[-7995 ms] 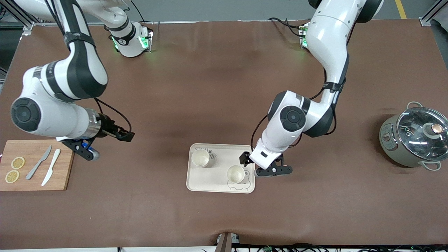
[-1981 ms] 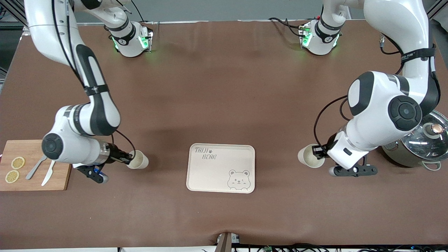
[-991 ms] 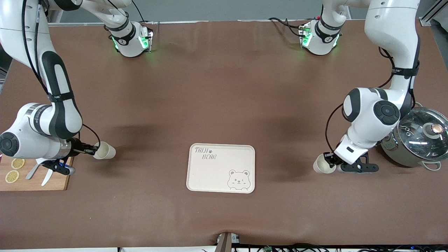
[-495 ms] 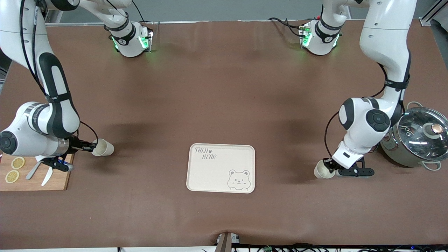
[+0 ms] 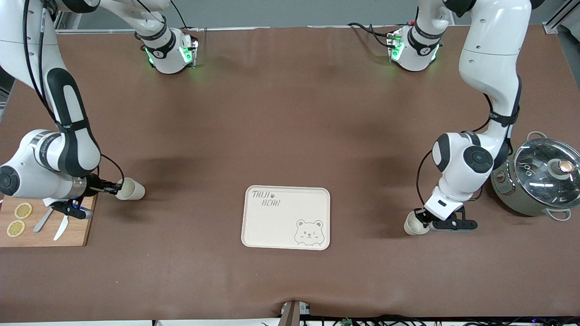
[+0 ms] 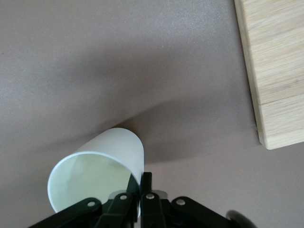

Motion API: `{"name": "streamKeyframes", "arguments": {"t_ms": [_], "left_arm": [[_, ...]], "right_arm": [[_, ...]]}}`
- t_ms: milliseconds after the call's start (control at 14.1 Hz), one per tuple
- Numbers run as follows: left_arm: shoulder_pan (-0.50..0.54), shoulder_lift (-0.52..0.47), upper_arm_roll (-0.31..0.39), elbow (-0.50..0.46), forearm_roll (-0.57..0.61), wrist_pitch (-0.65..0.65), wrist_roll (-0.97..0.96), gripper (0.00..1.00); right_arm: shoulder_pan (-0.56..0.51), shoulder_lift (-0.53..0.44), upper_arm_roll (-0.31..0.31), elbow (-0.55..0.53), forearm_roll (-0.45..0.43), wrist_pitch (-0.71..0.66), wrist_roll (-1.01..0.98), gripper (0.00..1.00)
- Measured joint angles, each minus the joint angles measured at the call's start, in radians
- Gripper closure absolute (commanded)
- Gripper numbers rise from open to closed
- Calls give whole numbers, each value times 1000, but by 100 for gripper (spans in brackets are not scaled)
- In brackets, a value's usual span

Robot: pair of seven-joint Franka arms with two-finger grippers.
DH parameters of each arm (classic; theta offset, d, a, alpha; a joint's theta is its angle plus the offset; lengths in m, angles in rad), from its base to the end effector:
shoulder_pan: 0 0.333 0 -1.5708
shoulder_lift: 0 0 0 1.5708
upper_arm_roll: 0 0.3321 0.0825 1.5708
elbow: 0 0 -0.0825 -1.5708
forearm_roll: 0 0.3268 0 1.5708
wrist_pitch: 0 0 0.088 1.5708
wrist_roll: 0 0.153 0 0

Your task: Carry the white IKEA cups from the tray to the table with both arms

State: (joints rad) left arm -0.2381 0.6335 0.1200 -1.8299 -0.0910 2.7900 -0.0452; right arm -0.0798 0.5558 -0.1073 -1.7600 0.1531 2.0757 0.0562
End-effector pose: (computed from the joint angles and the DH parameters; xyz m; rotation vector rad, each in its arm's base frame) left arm 0.6598 -0.0840 0.2351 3.0920 -0.0428 0.5200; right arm 0.5844 -0.0920 0.2428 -3.0001 0.4903 0.3512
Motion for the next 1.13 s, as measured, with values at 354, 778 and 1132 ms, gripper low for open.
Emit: {"name": "streamKeyframes", "arguments": {"t_ms": [354,778,1132], "left_arm": [[0,3,0,3,0,17,0,0],[10,-77,1,93,0,-173,-1,0],[68,-316,3,303,0,-785,-1,0]], "right_arm": [[0,-1,1,-8,0,26,0,0],[0,-22,2,59,0,-44,-1,0],[6,-34,12,195,0,-194,-1,0]]}}
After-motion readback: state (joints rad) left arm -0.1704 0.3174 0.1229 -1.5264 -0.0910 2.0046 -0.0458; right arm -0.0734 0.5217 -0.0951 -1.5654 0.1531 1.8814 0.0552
